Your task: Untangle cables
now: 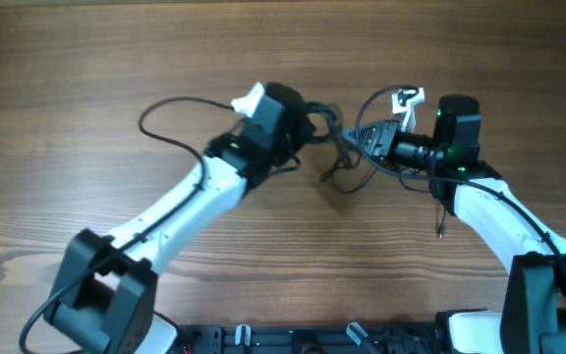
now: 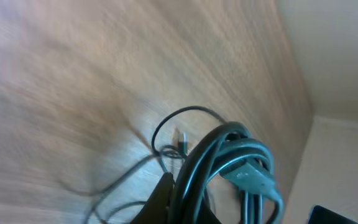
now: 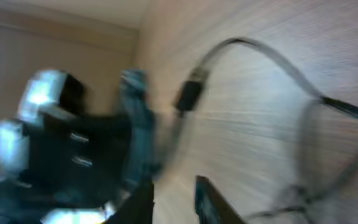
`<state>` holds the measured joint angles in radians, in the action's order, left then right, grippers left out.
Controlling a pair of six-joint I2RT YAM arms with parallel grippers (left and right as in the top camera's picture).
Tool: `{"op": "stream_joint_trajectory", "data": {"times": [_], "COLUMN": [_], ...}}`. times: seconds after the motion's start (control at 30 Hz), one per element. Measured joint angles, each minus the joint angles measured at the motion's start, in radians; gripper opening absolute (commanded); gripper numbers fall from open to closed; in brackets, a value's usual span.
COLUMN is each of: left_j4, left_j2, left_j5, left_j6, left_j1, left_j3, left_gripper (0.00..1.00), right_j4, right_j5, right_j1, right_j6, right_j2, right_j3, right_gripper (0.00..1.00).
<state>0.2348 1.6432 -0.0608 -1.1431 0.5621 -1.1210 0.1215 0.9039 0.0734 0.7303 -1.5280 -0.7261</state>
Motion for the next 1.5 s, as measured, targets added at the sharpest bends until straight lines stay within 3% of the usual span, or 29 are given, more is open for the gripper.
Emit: {"op": "stream_joint_trajectory", "data": {"times": [0.07, 0.13, 0.17, 0.4, 0.5, 0.6, 0.73, 0.9, 1.23, 1.5], "left_j4": [0.003, 0.015, 0.021, 0.077, 0.122, 0.133, 0.133, 0.133, 0.170, 0.231], "left_j2": [-0.046, -0.097, -0.117, -0.141, -0.141, -0.141, -0.141, -0.141, -0.116, -0.115], "left_j5": [-0.060, -0.099, -0.112, -0.155, -0.158, -0.159, -0.159, -0.159, -0.148, -0.023], "left_j6": [0.113, 0.178, 0.198, 0.311, 0.390, 0.429, 0.451, 0.454, 0.440, 0.218], "left_j1": [-0.061, -0.097, -0.104, -0.096, -0.080, -0.062, -0.037, -0.006, 0.016, 0.034], "left_j3": [0.001, 0.001, 0.001, 0.001, 0.001, 0.001, 0.001, 0.001, 0.004, 0.005], "left_gripper": [0.04, 0.04, 0.04, 0.04, 0.04, 0.04, 0.04, 0.04, 0.04, 0.04], "right_j4": [-0.080, -0.097, -0.089, 0.115, 0.199, 0.248, 0.255, 0.250, -0.045, 0.003], "right_j5": [-0.088, -0.124, -0.124, 0.127, 0.176, 0.200, 0.206, 0.171, -0.049, -0.058], "right_j1": [0.000, 0.000, -0.001, -0.001, -0.001, 0.000, 0.027, 0.071, 0.109, 0.123], "right_j6": [-0.050, -0.074, -0.101, -0.337, -0.377, -0.388, -0.400, -0.403, -0.391, -0.346], "right_j2": [0.000, 0.000, 0.000, 0.000, 0.000, 0.000, 0.000, 0.000, 0.001, 0.001], "right_j3": [0.001, 0.001, 0.001, 0.002, 0.003, 0.002, 0.002, 0.002, -0.007, -0.008], "right_gripper": [0.50, 0.79, 0.99, 1.00, 0.87, 0.59, 0.33, 0.06, 0.04, 0.04]}}
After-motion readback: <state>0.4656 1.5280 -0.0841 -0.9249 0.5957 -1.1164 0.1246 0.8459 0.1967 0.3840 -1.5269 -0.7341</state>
